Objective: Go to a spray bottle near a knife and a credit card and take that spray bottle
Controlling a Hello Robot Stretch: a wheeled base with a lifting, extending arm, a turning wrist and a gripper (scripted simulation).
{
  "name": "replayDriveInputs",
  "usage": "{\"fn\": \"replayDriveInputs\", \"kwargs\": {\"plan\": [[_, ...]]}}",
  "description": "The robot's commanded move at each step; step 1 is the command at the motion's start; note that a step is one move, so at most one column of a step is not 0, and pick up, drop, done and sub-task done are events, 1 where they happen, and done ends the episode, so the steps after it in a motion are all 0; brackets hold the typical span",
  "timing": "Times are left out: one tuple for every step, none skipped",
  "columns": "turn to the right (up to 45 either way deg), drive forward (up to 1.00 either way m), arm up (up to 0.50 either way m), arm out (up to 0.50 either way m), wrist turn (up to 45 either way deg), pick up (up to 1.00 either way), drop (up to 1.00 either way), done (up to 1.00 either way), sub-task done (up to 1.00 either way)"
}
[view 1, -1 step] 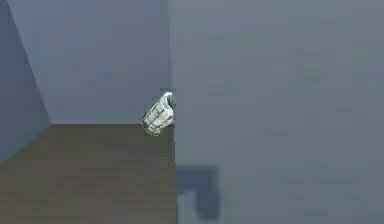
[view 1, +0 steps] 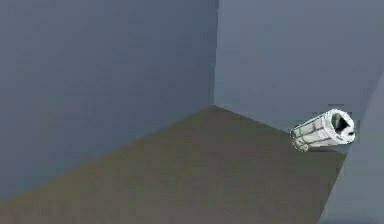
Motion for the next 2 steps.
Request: {"fn": "replayDriveInputs", "kwargs": {"plan": [[-45.0, 0.0, 0.0, 0.0, 0.0, 0.0, 0.0, 0.0, 0.0], [-45.0, 0.0, 0.0, 0.0, 0.0, 0.0, 0.0, 0.0, 0.0]]}}
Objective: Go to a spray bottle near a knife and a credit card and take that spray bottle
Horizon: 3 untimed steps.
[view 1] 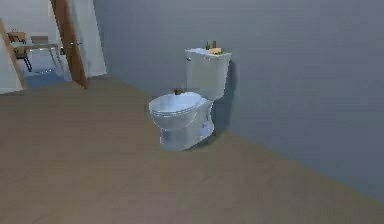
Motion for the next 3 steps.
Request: {"fn": "replayDriveInputs", "kwargs": {"plan": [[-33.0, 0.0, 0.0, 0.0, 0.0, 0.0, 0.0, 0.0, 0.0], [0.0, 1.0, 0.0, 0.0, 0.0, 0.0, 0.0, 0.0, 0.0], [0.0, 1.0, 0.0, 0.0, 0.0, 0.0, 0.0, 0.0, 0.0]]}}
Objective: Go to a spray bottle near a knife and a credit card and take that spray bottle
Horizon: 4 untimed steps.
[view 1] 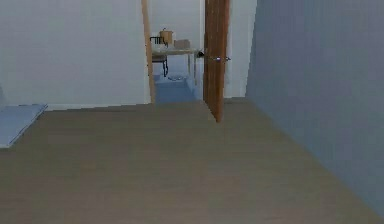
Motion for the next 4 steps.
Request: {"fn": "replayDriveInputs", "kwargs": {"plan": [[0.0, 1.0, 0.0, 0.0, 0.0, 0.0, 0.0, 0.0, 0.0], [0.0, 1.0, 0.0, 0.0, 0.0, 0.0, 0.0, 0.0, 0.0], [0.0, 1.0, 0.0, 0.0, 0.0, 0.0, 0.0, 0.0, 0.0], [0.0, 0.75, 0.0, 0.0, 0.0, 0.0, 0.0, 0.0, 0.0]]}}
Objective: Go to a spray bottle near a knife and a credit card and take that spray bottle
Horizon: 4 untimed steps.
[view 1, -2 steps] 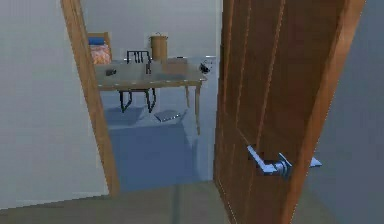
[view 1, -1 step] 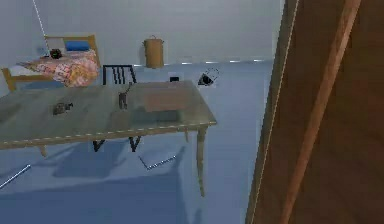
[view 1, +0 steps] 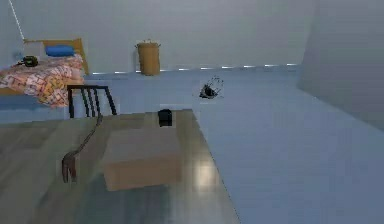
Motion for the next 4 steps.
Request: {"fn": "replayDriveInputs", "kwargs": {"plan": [[45.0, 0.0, 0.0, 0.0, 0.0, 0.0, 0.0, 0.0, 0.0], [9.0, 0.0, 0.0, 0.0, 0.0, 0.0, 0.0, 0.0, 0.0], [0.0, 1.0, 0.0, 0.0, 0.0, 0.0, 0.0, 0.0, 0.0], [0.0, 1.0, 0.0, 0.0, 0.0, 0.0, 0.0, 0.0, 0.0]]}}
